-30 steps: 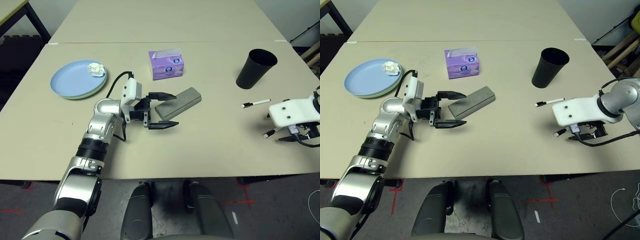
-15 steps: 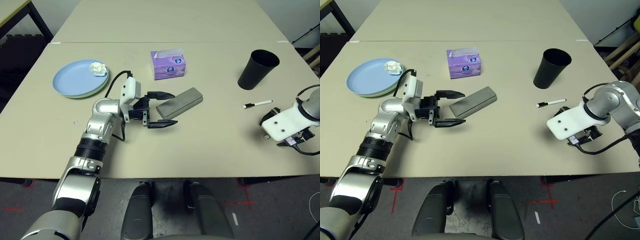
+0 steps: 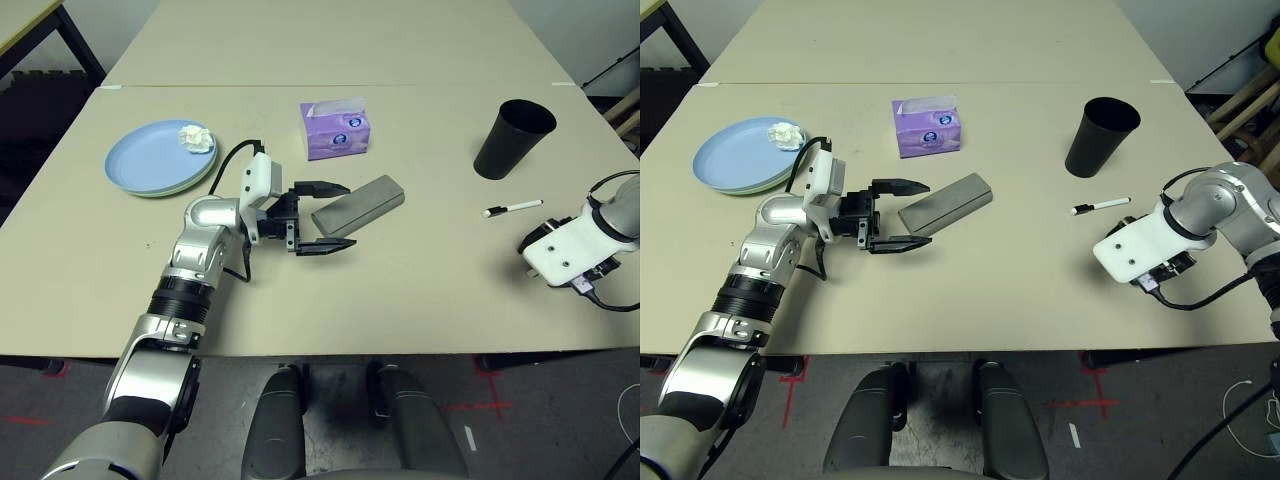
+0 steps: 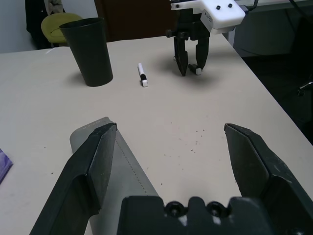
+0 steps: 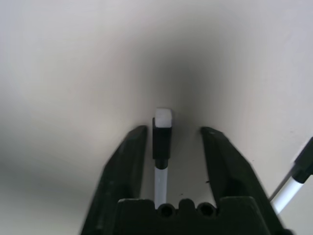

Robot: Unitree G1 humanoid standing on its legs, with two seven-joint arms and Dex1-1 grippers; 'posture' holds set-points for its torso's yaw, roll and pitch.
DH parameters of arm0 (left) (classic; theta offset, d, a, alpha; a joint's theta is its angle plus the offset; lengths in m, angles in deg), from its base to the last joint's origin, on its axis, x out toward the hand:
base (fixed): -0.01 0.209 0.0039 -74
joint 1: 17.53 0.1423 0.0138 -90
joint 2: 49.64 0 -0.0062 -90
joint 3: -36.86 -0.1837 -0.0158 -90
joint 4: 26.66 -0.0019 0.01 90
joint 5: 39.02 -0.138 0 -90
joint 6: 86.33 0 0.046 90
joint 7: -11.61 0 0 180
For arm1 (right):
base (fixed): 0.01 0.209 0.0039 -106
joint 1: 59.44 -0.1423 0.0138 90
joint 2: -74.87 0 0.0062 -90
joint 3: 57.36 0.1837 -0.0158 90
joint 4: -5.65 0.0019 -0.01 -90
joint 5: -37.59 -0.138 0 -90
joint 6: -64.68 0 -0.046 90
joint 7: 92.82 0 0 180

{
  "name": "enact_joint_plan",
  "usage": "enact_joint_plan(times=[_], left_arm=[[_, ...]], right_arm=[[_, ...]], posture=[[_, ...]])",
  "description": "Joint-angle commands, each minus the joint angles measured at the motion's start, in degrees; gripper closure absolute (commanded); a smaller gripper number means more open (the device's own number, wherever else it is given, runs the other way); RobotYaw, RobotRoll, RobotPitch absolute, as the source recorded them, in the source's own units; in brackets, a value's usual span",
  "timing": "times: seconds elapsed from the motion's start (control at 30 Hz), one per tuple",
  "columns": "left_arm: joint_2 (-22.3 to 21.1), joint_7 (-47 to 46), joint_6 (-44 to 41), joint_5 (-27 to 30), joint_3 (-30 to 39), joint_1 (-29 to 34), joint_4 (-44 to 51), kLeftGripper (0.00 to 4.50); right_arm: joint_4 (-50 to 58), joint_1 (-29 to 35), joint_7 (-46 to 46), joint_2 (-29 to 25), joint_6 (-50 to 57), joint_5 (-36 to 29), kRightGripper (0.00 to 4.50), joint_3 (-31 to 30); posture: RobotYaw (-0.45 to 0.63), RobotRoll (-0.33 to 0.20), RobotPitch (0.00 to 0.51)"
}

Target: Organize and tidy the items on the table.

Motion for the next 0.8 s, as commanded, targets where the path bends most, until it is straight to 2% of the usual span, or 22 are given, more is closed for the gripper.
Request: enact_joint_plan(times=[0.03, 0.1, 0.23, 0.33, 0.53, 0.6, 0.8], left_arm=[[-0.29, 0.12, 0.13, -0.44, -0.55, 0.54, 0.73, 0.00], [-0.28, 0.12, 0.21, -0.50, -0.54, 0.41, 0.44, 0.00], [-0.20, 0.07, 0.48, -0.65, -0.53, 0.16, -0.31, 0.00], [-0.13, 0.05, 0.57, -0.71, -0.53, 0.11, -0.53, 0.00], [-0.06, 0.05, 0.76, -0.82, -0.56, 0.12, -0.87, 0.00], [-0.09, 0.09, 0.80, -0.81, -0.53, 0.11, -0.95, 0.00], [0.09, 0.25, 0.76, -0.90, -0.66, -0.29, -1.44, 0.00]], right_arm=[[1.50, 0.98, -3.67, 0.38, 2.03, -3.14, 3.54, -0.34], [3.44, 1.09, -6.09, 0.26, 5.93, -6.46, 4.19, 0.14], [11.92, -0.39, -7.39, 0.25, 29.16, -23.78, 4.19, 0.18], [14.22, -1.12, -7.39, 0.39, 37.17, -29.19, 4.19, 1.34], [14.17, -1.08, 3.36, 10.60, 52.31, -39.84, 4.19, 15.73], [14.62, -0.83, 6.48, 12.68, 53.49, -40.78, 4.19, 18.56], [16.23, -1.30, 26.24, 22.84, 56.90, -45.66, 4.19, 31.41]], posture=[[0.08, 0.000, 0.196], [0.08, 0.000, 0.195], [0.07, 0.000, 0.193], [0.07, 0.000, 0.194], [0.07, 0.000, 0.191], [0.06, 0.000, 0.190], [0.05, 0.000, 0.186]])
